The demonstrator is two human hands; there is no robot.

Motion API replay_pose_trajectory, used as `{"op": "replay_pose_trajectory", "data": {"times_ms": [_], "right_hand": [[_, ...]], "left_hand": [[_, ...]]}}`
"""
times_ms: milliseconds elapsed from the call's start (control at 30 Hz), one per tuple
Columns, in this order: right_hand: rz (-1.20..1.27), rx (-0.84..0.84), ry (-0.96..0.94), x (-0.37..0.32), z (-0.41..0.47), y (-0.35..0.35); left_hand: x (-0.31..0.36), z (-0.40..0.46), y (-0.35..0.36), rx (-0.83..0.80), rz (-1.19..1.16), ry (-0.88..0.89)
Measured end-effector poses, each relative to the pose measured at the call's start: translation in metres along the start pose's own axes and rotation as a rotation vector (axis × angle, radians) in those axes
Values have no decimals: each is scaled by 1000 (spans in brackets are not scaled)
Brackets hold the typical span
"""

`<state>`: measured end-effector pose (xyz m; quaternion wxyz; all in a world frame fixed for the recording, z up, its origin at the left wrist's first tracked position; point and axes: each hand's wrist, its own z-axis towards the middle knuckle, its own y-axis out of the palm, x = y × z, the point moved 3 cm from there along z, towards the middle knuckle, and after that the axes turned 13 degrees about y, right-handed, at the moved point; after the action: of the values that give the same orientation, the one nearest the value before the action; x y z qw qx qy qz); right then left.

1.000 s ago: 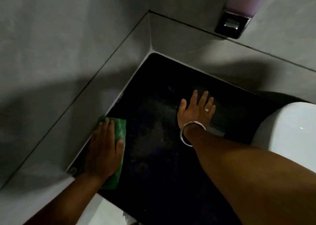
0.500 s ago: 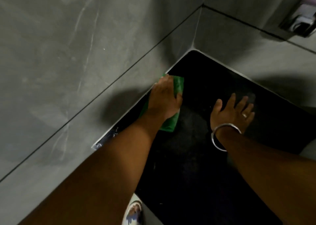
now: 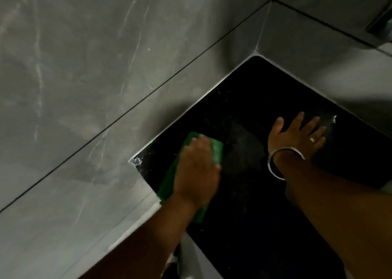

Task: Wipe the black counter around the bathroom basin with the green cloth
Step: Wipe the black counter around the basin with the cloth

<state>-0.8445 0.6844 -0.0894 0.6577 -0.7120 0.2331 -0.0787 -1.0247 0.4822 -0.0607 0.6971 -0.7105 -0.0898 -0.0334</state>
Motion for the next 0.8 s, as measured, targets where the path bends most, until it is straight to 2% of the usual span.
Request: {"op": "replay_pose_trajectory", "data": {"times_ms": [67, 133, 167, 267, 300, 433, 500, 567, 667, 800], "right_hand": [[-4, 9, -1, 2, 3, 3], [7, 34, 5, 4, 6, 6], [7, 46, 3, 4, 8, 8], [25, 48, 8, 2, 11, 12], [34, 53, 13, 3, 12, 12], [29, 47, 4, 4, 9, 12], [22, 48, -1, 1, 8, 10], [29, 51, 1, 1, 6, 7], [32, 55, 5, 2, 6, 6], [25, 73, 13, 2, 3, 2]], "left_hand": [[25, -15, 8, -59, -71, 246], [0, -35, 1, -104, -38, 409], [-28, -42, -5, -107, 15, 426], [-115, -48, -32, 14, 63, 217], [-125, -49, -36, 2, 30, 147], [-92, -65, -21, 65, -78, -149], [-56, -66, -12, 34, -63, -202], [-8, -59, -5, -94, 9, -62], [53, -66, 12, -178, -33, 302], [49, -124, 18, -262, -56, 694]]}}
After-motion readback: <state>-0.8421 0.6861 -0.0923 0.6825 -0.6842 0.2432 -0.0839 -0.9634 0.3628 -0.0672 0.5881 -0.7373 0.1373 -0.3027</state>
